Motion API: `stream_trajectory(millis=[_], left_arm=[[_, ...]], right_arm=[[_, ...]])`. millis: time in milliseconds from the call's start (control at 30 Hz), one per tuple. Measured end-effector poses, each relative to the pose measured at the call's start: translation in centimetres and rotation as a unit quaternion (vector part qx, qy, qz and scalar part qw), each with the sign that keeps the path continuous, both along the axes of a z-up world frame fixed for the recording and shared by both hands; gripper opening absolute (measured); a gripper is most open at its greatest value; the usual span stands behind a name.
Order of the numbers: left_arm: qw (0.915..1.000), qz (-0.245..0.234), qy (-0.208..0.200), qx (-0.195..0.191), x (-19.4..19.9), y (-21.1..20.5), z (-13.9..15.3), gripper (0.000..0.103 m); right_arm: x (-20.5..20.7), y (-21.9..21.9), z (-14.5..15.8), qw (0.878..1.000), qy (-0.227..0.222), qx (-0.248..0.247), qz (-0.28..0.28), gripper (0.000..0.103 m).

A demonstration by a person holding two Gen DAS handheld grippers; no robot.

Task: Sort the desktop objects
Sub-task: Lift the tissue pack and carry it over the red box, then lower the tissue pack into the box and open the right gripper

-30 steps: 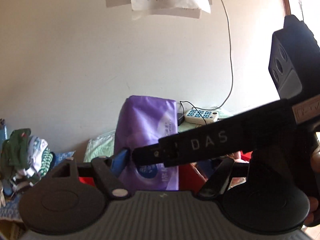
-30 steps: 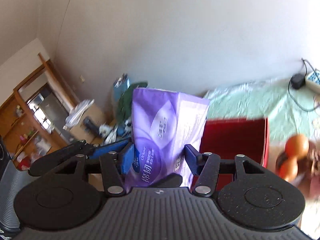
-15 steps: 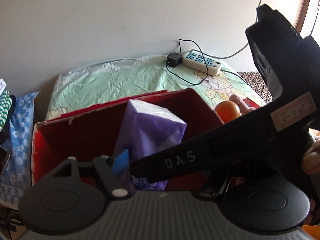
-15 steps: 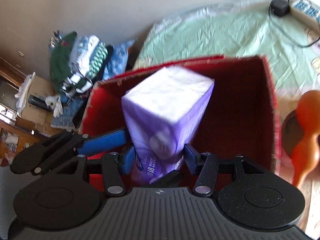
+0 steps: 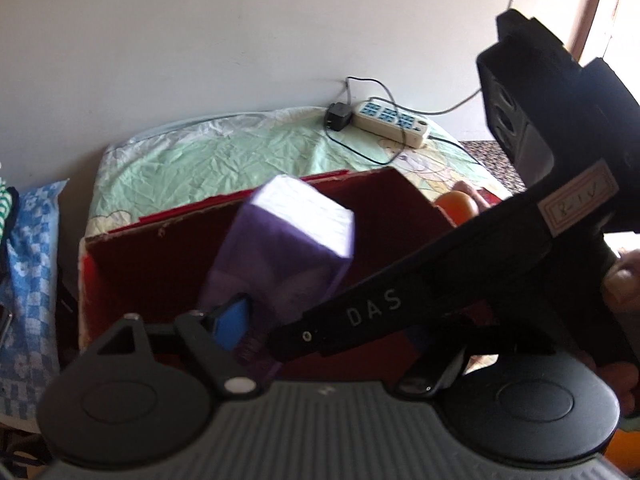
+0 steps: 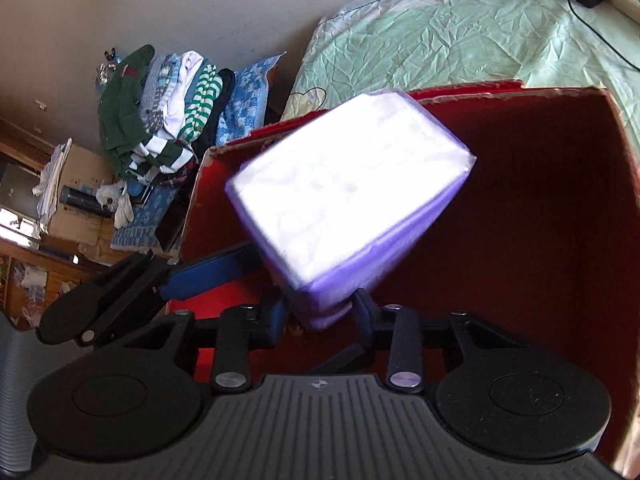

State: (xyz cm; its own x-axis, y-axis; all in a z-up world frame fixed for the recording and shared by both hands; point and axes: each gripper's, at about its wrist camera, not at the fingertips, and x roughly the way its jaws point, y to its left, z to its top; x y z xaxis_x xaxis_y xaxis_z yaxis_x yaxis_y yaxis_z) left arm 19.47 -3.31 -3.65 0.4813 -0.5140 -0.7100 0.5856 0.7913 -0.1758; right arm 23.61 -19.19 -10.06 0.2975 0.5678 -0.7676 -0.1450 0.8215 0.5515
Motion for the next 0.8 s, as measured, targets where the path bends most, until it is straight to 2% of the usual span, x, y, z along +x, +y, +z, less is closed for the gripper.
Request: stream_trajectory(millis=[67, 100, 133, 167, 233, 367, 500, 600, 700, 767, 800], left_arm=[[0.9999, -0.011, -0.004, 0.004, 0.1, -0.1, -0.5, 0.083], [0.9998, -0.013, -0.009, 0.009, 0.0, 0.0, -0.5, 0.083], [0.9997, -0.014, -0.015, 0.014, -0.1, 0.0, -0.6, 0.083], [0.9996, -0.013, -0.019, 0.017, -0.1, 0.4, -0.5, 0.083], [0.9996, -0.005, -0.022, 0.02, 0.0, 1.5, -0.3, 0.083], [0.9993, 0.012, -0.029, 0.019, 0.6, 3.0, 0.3, 0.085], [0.9996, 0.013, -0.022, 0.014, 0.7, 2.6, 0.2, 0.086], [0.9999, 0.004, -0.01, 0.013, 0.2, 2.2, 0.0, 0.086], [0.9999, -0.014, 0.008, -0.002, -0.2, 2.1, -0.3, 0.086], [0.9996, -0.022, 0.018, -0.002, -0.5, 1.8, -0.5, 0.09], [0.9995, -0.025, 0.02, 0.0, -0.6, 1.6, -0.7, 0.092]], right_arm=[[-0.5, -1.1, 0.4, 1.0, -0.005, 0.002, -0.007, 0.028], [-0.7, -1.5, 0.7, 1.0, -0.017, -0.018, -0.017, 0.028], [-1.0, -2.0, 1.1, 0.998, -0.033, -0.042, -0.033, 0.032], [-1.3, -2.8, 1.5, 0.997, -0.043, -0.049, -0.048, 0.038], [-1.8, -4.3, 2.2, 0.994, -0.063, -0.055, -0.077, 0.041], [-0.2, -4.6, 2.6, 0.989, -0.091, -0.023, -0.11, 0.044], [1.6, -4.7, 2.9, 0.983, -0.119, 0.01, -0.141, 0.041], [2.3, -3.5, 2.1, 0.985, -0.105, -0.014, -0.138, 0.038], [0.9, -3.5, 2.5, 0.99, -0.092, -0.031, -0.099, 0.037], [-0.5, -3.7, 2.5, 0.993, -0.071, -0.06, -0.077, 0.046], [-1.2, -3.9, 2.3, 0.993, -0.058, -0.074, -0.066, 0.046]])
